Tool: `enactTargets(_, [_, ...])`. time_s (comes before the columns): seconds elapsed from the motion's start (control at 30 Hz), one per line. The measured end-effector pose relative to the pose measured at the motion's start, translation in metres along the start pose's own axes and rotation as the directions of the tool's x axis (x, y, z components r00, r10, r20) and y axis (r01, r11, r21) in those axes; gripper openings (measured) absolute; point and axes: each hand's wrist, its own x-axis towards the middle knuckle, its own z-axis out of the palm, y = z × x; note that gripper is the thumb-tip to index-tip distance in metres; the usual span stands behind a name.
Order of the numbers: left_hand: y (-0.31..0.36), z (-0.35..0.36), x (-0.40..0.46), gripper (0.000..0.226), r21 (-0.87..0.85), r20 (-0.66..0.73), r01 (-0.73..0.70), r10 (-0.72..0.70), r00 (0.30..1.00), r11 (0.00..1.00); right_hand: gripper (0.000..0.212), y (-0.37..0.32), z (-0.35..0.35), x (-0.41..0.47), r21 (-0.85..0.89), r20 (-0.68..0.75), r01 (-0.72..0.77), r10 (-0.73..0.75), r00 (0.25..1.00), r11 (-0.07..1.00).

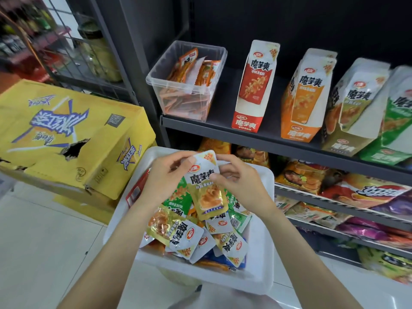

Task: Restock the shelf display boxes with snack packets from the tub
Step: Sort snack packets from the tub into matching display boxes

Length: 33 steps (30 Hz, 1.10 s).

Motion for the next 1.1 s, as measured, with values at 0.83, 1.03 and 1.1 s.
enactTargets(0.83, [0.133, 0.249, 0.135, 0.034, 0.352, 0.269, -0.553, 0.484, 0.833, 0.755, 0.020, -0.026, -0.286, -0.020, -0.098, -0.741, 0.185, -0.196, 0.643, 0.978])
enactTargets(1.03, [0.129, 0.275, 0.153, 0.053, 0.428, 0.246, -0.458, 0.387, 0.889, 0.779, 0.018, -0.015, -0.332, 0.019, -0.307, -0.680, 0.102, -0.293, 0.672, 0.946])
enactTargets(1.1, [0.125, 0.278, 0.153, 0.059, 0.440, 0.267, -0.443, 0.358, 0.895, 0.781, 0.022, -0.005, -0.334, 0.033, -0.346, -0.640, 0.043, -0.269, 0.719, 0.937])
